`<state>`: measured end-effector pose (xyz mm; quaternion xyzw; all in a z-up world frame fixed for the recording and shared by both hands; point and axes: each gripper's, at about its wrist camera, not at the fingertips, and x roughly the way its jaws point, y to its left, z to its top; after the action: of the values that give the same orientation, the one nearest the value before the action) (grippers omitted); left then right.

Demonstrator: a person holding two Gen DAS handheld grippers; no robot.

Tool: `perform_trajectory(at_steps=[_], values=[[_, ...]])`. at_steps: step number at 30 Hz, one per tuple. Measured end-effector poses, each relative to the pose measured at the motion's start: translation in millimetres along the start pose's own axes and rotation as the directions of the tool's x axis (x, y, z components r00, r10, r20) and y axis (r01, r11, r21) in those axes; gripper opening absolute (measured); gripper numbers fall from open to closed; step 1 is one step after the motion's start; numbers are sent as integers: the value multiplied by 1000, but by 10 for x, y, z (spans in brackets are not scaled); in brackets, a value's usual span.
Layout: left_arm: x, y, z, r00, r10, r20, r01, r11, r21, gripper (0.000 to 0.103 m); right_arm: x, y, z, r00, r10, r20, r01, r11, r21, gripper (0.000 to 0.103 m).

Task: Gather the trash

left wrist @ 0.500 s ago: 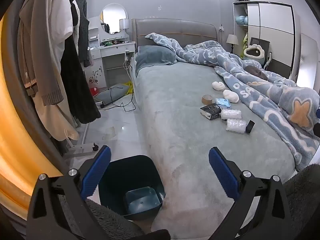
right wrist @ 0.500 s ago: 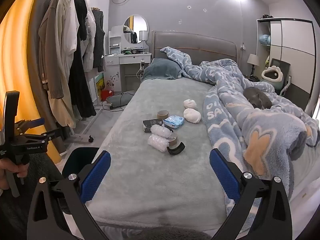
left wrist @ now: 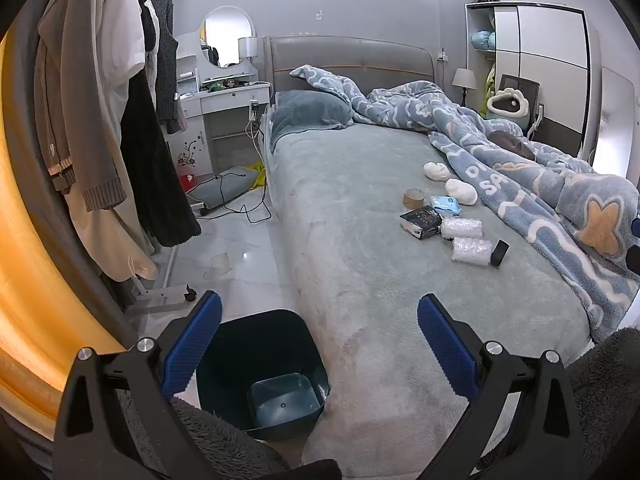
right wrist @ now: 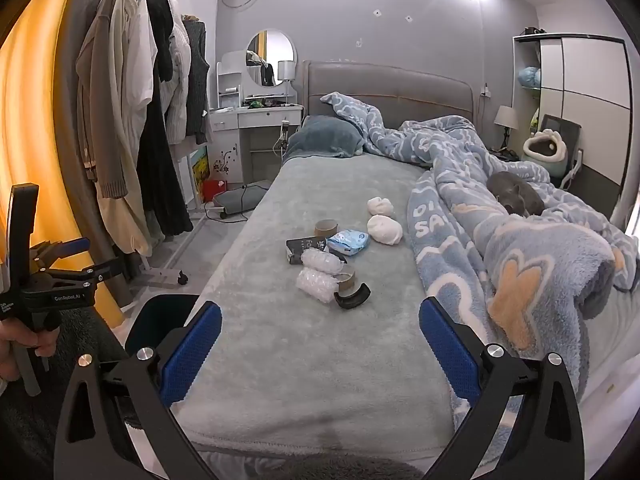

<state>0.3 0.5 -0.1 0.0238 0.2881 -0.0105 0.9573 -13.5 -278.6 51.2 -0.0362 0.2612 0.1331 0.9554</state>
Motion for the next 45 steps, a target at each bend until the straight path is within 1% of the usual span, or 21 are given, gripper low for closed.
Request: perform_trajectory(at_steps=[45], values=[[1, 0, 0, 1000, -1, -3, 1, 1000, -2, 100, -2, -20, 0, 1000, 3, -3, -3, 1000, 10, 100]])
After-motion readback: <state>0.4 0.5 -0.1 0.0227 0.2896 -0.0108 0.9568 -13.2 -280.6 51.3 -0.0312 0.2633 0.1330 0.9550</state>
